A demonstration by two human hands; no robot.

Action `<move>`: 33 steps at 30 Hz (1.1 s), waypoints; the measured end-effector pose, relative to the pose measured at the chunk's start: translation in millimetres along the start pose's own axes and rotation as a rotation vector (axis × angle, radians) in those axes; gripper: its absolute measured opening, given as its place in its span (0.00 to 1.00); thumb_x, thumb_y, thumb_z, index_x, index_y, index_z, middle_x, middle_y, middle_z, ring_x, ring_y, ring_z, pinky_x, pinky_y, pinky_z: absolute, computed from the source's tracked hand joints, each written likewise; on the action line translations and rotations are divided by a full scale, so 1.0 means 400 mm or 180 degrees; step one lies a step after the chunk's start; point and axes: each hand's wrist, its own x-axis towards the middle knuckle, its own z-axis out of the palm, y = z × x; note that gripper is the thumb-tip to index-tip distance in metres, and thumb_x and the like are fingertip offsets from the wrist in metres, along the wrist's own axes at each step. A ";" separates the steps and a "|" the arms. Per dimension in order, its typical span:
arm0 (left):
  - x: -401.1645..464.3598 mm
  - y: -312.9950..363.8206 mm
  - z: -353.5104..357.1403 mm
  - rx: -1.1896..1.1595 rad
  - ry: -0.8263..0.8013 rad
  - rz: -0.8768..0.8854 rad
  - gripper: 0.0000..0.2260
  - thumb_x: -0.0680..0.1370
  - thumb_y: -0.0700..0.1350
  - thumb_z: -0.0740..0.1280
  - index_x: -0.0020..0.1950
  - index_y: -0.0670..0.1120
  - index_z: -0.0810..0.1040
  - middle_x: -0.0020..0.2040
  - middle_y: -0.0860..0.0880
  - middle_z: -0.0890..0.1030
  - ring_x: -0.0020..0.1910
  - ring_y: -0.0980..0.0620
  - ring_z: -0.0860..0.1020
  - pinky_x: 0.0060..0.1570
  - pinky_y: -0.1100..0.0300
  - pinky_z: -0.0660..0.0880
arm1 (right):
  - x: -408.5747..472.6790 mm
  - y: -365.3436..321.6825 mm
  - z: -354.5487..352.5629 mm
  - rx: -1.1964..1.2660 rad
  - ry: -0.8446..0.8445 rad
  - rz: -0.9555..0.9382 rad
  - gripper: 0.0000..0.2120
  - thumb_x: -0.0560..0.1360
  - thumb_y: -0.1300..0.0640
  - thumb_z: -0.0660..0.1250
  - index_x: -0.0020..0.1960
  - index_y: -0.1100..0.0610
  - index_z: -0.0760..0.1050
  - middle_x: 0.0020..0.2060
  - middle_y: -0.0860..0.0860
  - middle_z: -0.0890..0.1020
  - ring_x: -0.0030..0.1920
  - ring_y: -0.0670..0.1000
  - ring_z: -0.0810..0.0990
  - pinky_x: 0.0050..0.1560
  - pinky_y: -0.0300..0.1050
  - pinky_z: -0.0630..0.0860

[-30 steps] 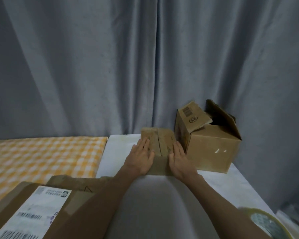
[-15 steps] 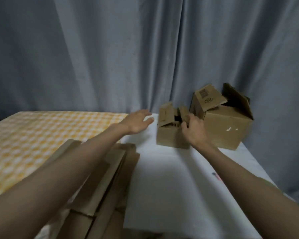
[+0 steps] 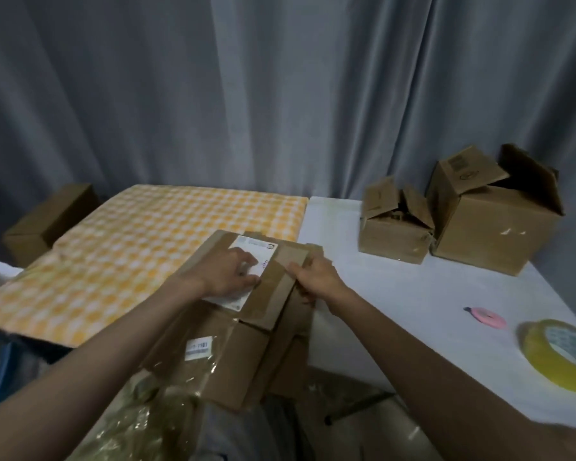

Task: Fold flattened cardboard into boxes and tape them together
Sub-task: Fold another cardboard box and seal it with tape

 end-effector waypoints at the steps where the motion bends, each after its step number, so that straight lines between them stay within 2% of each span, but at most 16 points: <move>1: -0.007 -0.005 0.009 0.0015 -0.0006 0.0000 0.24 0.80 0.54 0.66 0.73 0.46 0.70 0.72 0.46 0.71 0.68 0.48 0.70 0.62 0.60 0.65 | 0.006 -0.004 0.010 0.0206 0.0131 0.0122 0.16 0.79 0.49 0.67 0.63 0.57 0.77 0.56 0.55 0.81 0.56 0.56 0.80 0.62 0.54 0.78; 3: -0.014 -0.010 0.024 0.0024 0.0010 0.0003 0.24 0.80 0.54 0.66 0.74 0.46 0.70 0.73 0.47 0.69 0.71 0.49 0.68 0.65 0.60 0.64 | 0.021 -0.011 0.026 0.0476 0.0308 0.0354 0.18 0.78 0.51 0.68 0.65 0.58 0.76 0.60 0.56 0.80 0.60 0.58 0.80 0.63 0.55 0.78; 5: -0.014 -0.007 0.032 -0.0009 0.0064 0.0018 0.24 0.80 0.53 0.66 0.73 0.47 0.70 0.73 0.48 0.69 0.71 0.49 0.68 0.67 0.59 0.64 | 0.030 -0.017 0.038 0.0639 0.0327 0.0543 0.15 0.79 0.55 0.67 0.63 0.59 0.76 0.59 0.58 0.81 0.58 0.59 0.81 0.59 0.54 0.80; 7: -0.011 0.003 0.031 -0.0040 0.0139 0.0051 0.22 0.80 0.53 0.66 0.72 0.47 0.71 0.72 0.47 0.71 0.69 0.49 0.69 0.62 0.60 0.66 | 0.031 -0.019 0.037 0.1041 0.0286 0.0689 0.05 0.80 0.60 0.64 0.55 0.58 0.77 0.51 0.58 0.83 0.49 0.57 0.84 0.46 0.50 0.84; 9: -0.008 0.026 0.025 -0.0018 0.0278 0.0139 0.20 0.80 0.54 0.64 0.71 0.49 0.72 0.70 0.49 0.72 0.68 0.49 0.71 0.57 0.61 0.66 | 0.019 -0.017 0.009 0.1496 0.0267 0.0732 0.05 0.80 0.63 0.62 0.49 0.56 0.75 0.41 0.55 0.85 0.38 0.52 0.85 0.31 0.44 0.83; 10: -0.007 0.043 0.022 -0.0025 0.0373 0.0199 0.19 0.81 0.54 0.63 0.70 0.50 0.73 0.70 0.50 0.73 0.67 0.50 0.71 0.56 0.61 0.67 | 0.008 -0.011 -0.017 0.1646 0.0291 0.0699 0.06 0.81 0.64 0.61 0.49 0.57 0.76 0.37 0.54 0.85 0.34 0.50 0.85 0.29 0.43 0.81; 12: 0.002 0.090 0.018 -0.0058 0.0538 0.0389 0.18 0.81 0.55 0.61 0.69 0.51 0.75 0.69 0.51 0.74 0.66 0.51 0.72 0.59 0.58 0.69 | -0.025 0.016 -0.087 0.1920 0.0383 0.0608 0.07 0.81 0.64 0.60 0.52 0.59 0.77 0.33 0.53 0.86 0.32 0.50 0.85 0.30 0.43 0.81; 16: 0.039 0.227 0.036 -0.0017 0.0572 0.0921 0.18 0.81 0.56 0.61 0.69 0.51 0.74 0.69 0.51 0.74 0.66 0.50 0.71 0.65 0.53 0.69 | -0.126 0.123 -0.253 0.2474 0.0777 0.0458 0.11 0.79 0.64 0.61 0.60 0.62 0.76 0.39 0.55 0.85 0.35 0.51 0.84 0.36 0.47 0.83; 21: 0.079 0.395 0.134 -0.0080 0.0577 0.1296 0.20 0.80 0.58 0.60 0.70 0.53 0.74 0.69 0.52 0.73 0.65 0.50 0.72 0.62 0.51 0.72 | -0.284 0.282 -0.399 0.3077 0.1389 0.0537 0.06 0.77 0.66 0.62 0.46 0.58 0.75 0.27 0.49 0.80 0.26 0.45 0.80 0.33 0.42 0.81; 23: 0.090 0.434 0.195 -0.0090 0.0426 0.1370 0.21 0.81 0.58 0.60 0.71 0.52 0.72 0.70 0.50 0.73 0.66 0.49 0.72 0.63 0.51 0.71 | -0.331 0.349 -0.422 0.3182 0.1592 0.0742 0.06 0.76 0.68 0.63 0.49 0.62 0.77 0.37 0.57 0.85 0.35 0.52 0.84 0.39 0.46 0.84; 25: 0.098 0.451 0.252 -0.0014 0.0154 0.1311 0.24 0.81 0.59 0.59 0.75 0.51 0.68 0.73 0.49 0.70 0.69 0.48 0.70 0.66 0.51 0.69 | -0.365 0.405 -0.433 0.3235 0.1794 0.1003 0.14 0.76 0.70 0.64 0.61 0.71 0.75 0.54 0.69 0.82 0.49 0.61 0.83 0.55 0.56 0.82; 26: 0.100 0.452 0.276 0.0042 0.0031 0.1272 0.26 0.81 0.61 0.59 0.76 0.51 0.65 0.75 0.50 0.67 0.71 0.48 0.67 0.68 0.51 0.68 | -0.376 0.428 -0.437 0.3204 0.1876 0.1112 0.18 0.75 0.71 0.65 0.65 0.73 0.71 0.58 0.71 0.79 0.53 0.63 0.81 0.59 0.58 0.80; 27: 0.100 0.449 0.297 0.0046 -0.0056 0.1249 0.30 0.79 0.64 0.59 0.78 0.52 0.63 0.77 0.51 0.64 0.73 0.49 0.65 0.69 0.51 0.67 | -0.387 0.448 -0.440 0.3117 0.1925 0.1168 0.22 0.74 0.72 0.67 0.67 0.72 0.69 0.59 0.71 0.79 0.54 0.64 0.81 0.58 0.58 0.81; 30: 0.094 0.430 0.333 -0.0172 -0.0316 0.1154 0.45 0.68 0.78 0.58 0.80 0.57 0.54 0.80 0.58 0.54 0.76 0.53 0.59 0.71 0.51 0.65 | -0.405 0.485 -0.450 0.2433 0.2099 0.1188 0.23 0.72 0.71 0.72 0.65 0.63 0.71 0.44 0.59 0.85 0.42 0.56 0.84 0.42 0.46 0.85; 31: 0.090 0.423 0.340 -0.0175 -0.0393 0.1145 0.51 0.64 0.81 0.57 0.80 0.58 0.51 0.80 0.59 0.51 0.77 0.54 0.57 0.72 0.50 0.65 | -0.406 0.491 -0.456 0.2090 0.2139 0.1187 0.22 0.72 0.69 0.73 0.64 0.62 0.73 0.41 0.56 0.85 0.39 0.54 0.84 0.41 0.46 0.83; 33: 0.087 0.410 0.349 0.0000 -0.0394 0.1268 0.56 0.60 0.82 0.60 0.81 0.56 0.48 0.81 0.59 0.47 0.78 0.53 0.54 0.73 0.49 0.64 | -0.398 0.505 -0.470 0.1323 0.2121 0.1143 0.18 0.73 0.65 0.73 0.62 0.60 0.77 0.44 0.56 0.85 0.40 0.54 0.83 0.48 0.50 0.82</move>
